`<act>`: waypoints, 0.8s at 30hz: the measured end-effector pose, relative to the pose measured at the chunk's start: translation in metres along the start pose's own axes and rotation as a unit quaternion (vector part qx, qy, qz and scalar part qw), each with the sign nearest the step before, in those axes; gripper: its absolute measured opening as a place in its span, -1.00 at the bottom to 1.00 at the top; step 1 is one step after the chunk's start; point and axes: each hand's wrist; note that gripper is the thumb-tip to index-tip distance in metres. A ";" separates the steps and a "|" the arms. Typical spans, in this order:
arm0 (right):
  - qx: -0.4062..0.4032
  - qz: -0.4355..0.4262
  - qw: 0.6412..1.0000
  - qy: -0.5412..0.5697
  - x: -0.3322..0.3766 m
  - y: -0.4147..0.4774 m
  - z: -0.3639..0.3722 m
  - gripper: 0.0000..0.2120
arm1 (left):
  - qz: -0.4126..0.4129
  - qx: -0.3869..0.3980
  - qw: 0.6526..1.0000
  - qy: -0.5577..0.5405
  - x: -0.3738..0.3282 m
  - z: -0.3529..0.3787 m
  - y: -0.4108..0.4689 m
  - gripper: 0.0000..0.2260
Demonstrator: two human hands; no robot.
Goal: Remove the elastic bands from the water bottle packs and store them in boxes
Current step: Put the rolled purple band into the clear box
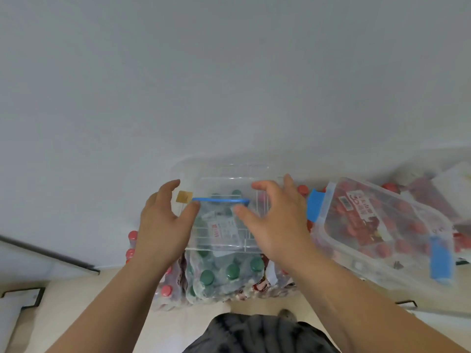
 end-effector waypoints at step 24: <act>-0.209 0.092 0.971 0.066 -0.190 -0.005 -0.209 -0.48 | 0.179 0.142 0.973 -0.031 -0.198 0.187 -0.021 -0.46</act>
Point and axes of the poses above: each hand's wrist, its own y-axis towards the middle knuckle, its own z-axis out of the palm, x = y × z, and after that the axes turned 11 degrees about z, right-handed
